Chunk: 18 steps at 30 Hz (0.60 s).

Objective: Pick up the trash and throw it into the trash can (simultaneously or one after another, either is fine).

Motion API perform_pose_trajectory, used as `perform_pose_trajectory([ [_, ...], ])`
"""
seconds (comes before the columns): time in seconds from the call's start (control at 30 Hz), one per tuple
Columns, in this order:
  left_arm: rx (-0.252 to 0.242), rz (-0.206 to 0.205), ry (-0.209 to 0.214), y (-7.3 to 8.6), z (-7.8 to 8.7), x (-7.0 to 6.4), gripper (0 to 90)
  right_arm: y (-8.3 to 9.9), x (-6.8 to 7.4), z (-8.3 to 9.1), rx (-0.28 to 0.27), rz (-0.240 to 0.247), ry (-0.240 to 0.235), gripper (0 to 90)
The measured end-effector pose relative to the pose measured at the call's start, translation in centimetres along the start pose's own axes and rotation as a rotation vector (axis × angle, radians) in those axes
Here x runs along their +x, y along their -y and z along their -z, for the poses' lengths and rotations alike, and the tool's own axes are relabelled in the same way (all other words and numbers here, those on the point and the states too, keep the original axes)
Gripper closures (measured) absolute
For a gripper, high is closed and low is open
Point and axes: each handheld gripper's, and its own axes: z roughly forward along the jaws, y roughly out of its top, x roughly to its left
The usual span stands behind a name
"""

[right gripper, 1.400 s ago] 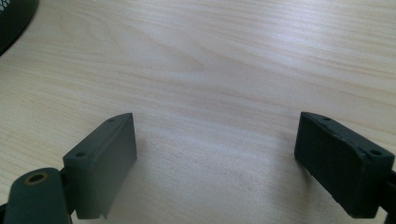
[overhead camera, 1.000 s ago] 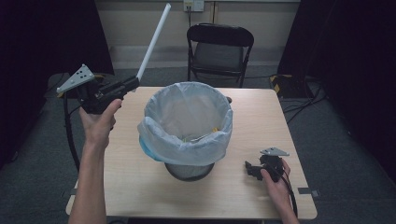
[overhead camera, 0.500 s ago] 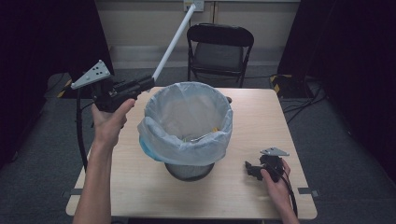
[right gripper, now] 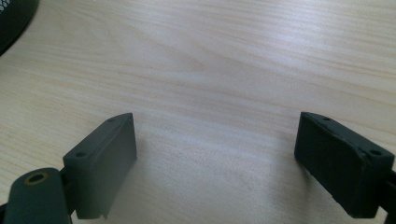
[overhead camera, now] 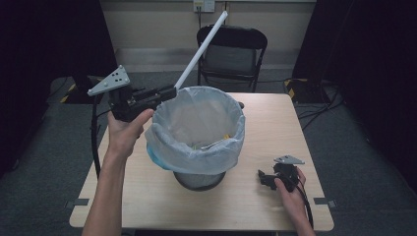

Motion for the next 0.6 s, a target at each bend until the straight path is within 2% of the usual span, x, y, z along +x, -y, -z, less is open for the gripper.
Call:
perform_pose_trajectory([
  [0.03, 0.000, 0.006, 0.005, 0.07, -0.10, 0.01, 79.1, 0.00, 0.00, 0.00, 0.000, 0.000, 0.000, 11.9],
  [0.13, 0.045, -0.006, 0.009, 0.37, -0.45, 0.12, 78.5, 0.00, -0.01, 0.00, 0.000, 0.001, 0.000, 11.9],
  [0.2, 0.064, 0.002, 0.006, 0.56, -0.65, 0.19, 69.3, 0.00, 0.00, 0.00, 0.000, 0.000, 0.000, 11.9],
  [0.3, 0.089, -0.008, -0.009, 0.72, -0.79, 0.31, 62.3, 0.00, 0.00, 0.00, 0.000, 0.000, 0.000, 11.9],
  [0.37, 0.083, -0.007, -0.009, 0.82, -0.89, 0.35, 56.7, 0.00, 0.00, 0.00, 0.000, 0.000, 0.000, 11.9],
  [0.53, 0.077, -0.009, -0.049, 0.83, -0.95, 0.39, 40.8, 0.00, -0.01, 0.00, -0.001, 0.001, 0.000, 11.9],
  [0.6, 0.066, -0.006, -0.048, 0.85, -0.96, 0.47, 32.4, 0.00, 0.00, 0.00, 0.000, 0.000, 0.000, 11.9],
])
